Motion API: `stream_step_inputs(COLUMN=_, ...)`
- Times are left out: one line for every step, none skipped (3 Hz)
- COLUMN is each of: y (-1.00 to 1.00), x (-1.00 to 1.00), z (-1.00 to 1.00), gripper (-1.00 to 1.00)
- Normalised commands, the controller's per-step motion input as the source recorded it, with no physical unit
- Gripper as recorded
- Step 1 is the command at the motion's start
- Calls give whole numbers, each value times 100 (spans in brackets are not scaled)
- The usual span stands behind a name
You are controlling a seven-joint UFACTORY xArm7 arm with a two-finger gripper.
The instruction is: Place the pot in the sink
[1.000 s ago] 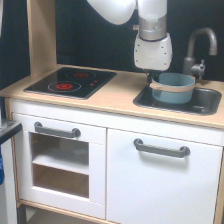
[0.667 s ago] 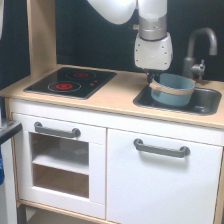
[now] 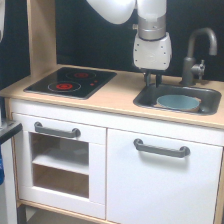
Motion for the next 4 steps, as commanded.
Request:
stream_step_inputs(y=-9, x=-19, z=55, gripper=100)
stream_step_inputs(y=-9, x=-21, z=54, gripper=100)
stream_step_inputs(y=-10, x=-27, z=54, gripper=100)
stream_step_inputs(y=-10, x=-30, z=56, gripper=100)
